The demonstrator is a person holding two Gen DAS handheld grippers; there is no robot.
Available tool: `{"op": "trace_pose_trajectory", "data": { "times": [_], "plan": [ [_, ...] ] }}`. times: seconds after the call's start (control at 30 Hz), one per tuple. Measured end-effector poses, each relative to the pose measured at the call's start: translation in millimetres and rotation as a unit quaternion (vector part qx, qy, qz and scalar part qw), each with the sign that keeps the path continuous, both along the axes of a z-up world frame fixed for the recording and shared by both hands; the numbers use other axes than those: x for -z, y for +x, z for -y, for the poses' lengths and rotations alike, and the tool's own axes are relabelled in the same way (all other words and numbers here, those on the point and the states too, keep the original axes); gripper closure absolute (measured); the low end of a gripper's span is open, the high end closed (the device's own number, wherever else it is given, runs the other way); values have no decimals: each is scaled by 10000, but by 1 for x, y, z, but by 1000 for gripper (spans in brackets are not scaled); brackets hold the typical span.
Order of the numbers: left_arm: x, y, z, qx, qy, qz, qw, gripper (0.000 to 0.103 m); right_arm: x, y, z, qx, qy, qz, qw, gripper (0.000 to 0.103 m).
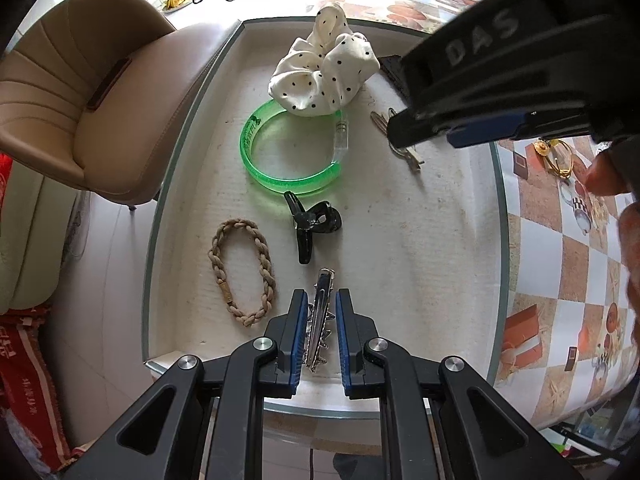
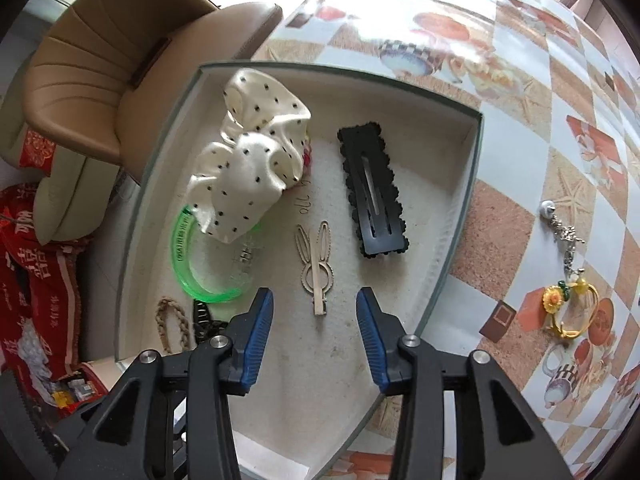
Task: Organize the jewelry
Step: 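Carry the barrette and bunny-ear clip into the tray and open both tools, then move both tools back over the silver charm and yellow hair tie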
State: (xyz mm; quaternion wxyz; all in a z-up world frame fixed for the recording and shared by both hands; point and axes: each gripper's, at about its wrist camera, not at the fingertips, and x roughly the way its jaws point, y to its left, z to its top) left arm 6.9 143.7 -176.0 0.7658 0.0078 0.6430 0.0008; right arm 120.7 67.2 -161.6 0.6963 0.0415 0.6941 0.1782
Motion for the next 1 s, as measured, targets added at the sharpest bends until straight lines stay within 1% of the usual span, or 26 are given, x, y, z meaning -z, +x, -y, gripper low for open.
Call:
{"op": "trace_pose_trajectory", "data": {
  "times": [0.07,0.13,0.3,0.33,0.37,0.4,0.43,0.47,0.7,0.73,0.77,0.83,1.0],
  "plan": [
    [-3,-1,0,-23,21,1,10000,86,-9,0,3,54,68,40,10000,56],
    [-6,-2,-3,-49,28,6,10000,86,-18,-1,8,119,135,79,9998,52],
    [-10,-4,-5,-47,71,3,10000,84,-36,-8,21,294,223,166,9992,48],
    [-10,-5,-4,-41,77,1,10000,65,-38,-11,24,322,228,178,9991,46],
    [-12,-6,-4,-52,92,25,9999,33,-41,-13,26,346,232,188,9990,46],
    [-16,-7,-4,-89,162,148,9997,25,-44,-16,29,376,230,204,9988,45],
    [-20,-9,-4,-78,240,273,9993,25,-46,-18,31,395,227,209,9987,45],
    [-23,-9,-3,-26,253,293,9992,25,-48,-21,34,412,219,208,9987,45],
    [-33,-12,-1,5,114,196,9997,24,-55,-44,59,585,100,146,9981,44],
    [-34,-12,-1,17,102,201,9997,16,-55,-44,58,608,88,137,9980,44],
    [-37,-13,-1,32,108,215,9997,0,-56,-47,62,643,77,120,9978,44],
    [-39,-14,-1,64,161,296,9994,0,-58,-53,69,718,50,117,9973,42],
    [-45,-14,3,243,141,298,9992,0,-64,-62,85,955,12,144,9953,37]
  ]
}}
